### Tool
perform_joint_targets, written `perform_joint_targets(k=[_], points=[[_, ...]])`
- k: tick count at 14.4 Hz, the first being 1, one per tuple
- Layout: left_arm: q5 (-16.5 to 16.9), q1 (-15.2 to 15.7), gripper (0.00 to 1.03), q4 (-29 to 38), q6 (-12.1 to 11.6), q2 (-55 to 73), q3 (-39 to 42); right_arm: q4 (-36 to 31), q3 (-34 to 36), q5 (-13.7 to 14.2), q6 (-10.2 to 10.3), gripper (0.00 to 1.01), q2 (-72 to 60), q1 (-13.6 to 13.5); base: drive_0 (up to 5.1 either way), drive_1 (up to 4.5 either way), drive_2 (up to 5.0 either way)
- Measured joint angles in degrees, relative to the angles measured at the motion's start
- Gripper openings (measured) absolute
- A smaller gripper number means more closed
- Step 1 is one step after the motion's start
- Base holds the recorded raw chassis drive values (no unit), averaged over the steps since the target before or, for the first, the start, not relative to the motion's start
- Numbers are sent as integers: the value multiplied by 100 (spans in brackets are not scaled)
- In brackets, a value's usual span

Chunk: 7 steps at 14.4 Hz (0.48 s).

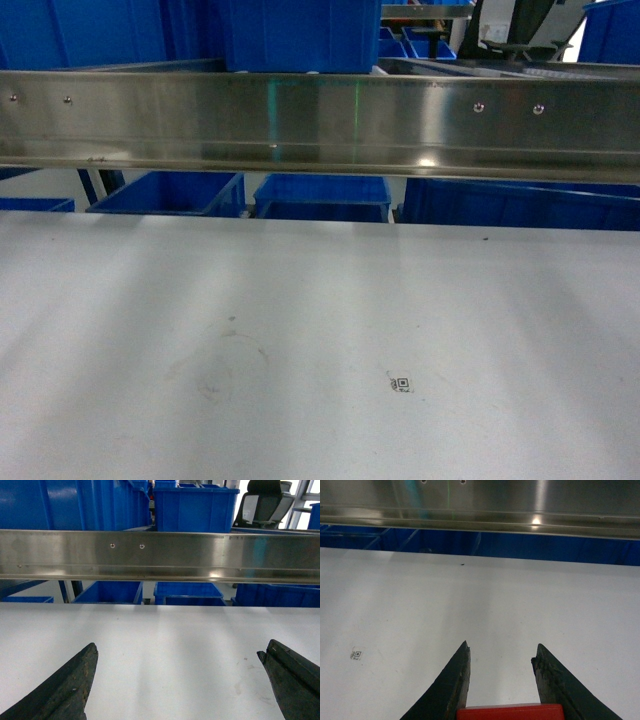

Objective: Place magnetic block on left shelf second layer

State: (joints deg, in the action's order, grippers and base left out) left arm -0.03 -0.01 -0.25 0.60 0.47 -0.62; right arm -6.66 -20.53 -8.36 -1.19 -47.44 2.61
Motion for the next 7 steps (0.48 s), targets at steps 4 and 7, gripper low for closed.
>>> perform_joint_targets(k=[4, 7], points=[[4, 0, 98, 2, -2, 2, 0, 4, 0, 24, -15, 33, 4, 0, -468, 166, 356], [2, 0, 98, 2, 0, 0, 0, 2, 0, 22, -17, 33, 4, 2, -474, 267, 267]])
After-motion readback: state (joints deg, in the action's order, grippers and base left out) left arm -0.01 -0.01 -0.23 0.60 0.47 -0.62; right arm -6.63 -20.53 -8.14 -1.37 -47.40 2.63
